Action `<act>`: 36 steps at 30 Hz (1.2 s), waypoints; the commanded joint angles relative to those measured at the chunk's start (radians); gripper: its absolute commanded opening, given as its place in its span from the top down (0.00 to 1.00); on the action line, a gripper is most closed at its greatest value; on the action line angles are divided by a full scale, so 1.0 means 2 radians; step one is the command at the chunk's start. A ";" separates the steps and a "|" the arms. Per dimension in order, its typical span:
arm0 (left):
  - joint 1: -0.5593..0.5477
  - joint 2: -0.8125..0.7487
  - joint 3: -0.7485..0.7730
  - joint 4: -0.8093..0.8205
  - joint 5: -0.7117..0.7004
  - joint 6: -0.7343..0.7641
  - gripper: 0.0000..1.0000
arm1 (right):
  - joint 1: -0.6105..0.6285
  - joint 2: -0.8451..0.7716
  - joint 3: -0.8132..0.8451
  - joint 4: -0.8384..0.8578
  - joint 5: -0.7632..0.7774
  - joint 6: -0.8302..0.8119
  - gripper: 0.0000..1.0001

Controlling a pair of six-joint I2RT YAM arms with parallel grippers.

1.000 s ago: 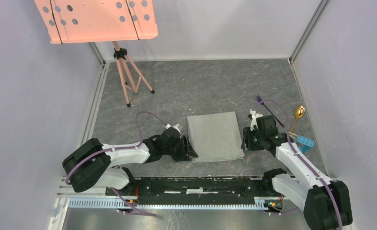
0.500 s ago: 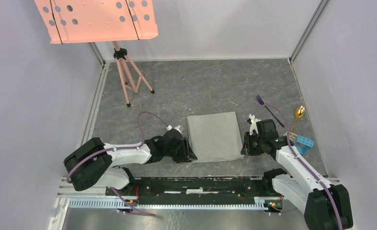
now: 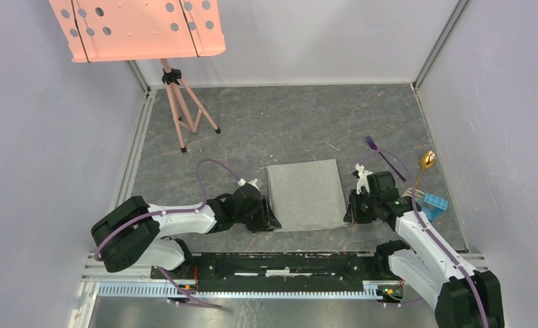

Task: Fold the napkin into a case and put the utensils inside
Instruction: Pick up the top corner of the square-folded napkin from the center of the board.

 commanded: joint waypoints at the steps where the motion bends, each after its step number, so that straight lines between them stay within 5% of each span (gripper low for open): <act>1: -0.002 -0.002 -0.007 -0.047 -0.026 -0.004 0.54 | -0.001 -0.012 -0.002 -0.006 -0.009 0.002 0.79; 11: -0.003 -0.004 -0.008 -0.047 -0.026 -0.004 0.54 | -0.001 -0.015 -0.013 -0.007 -0.017 0.004 0.75; 25: -0.003 0.001 -0.007 -0.065 -0.030 0.001 0.54 | -0.001 -0.020 0.014 -0.014 -0.028 0.000 0.91; 36: -0.004 -0.003 -0.022 -0.066 -0.034 -0.001 0.69 | 0.000 -0.018 0.039 -0.013 -0.057 -0.018 0.99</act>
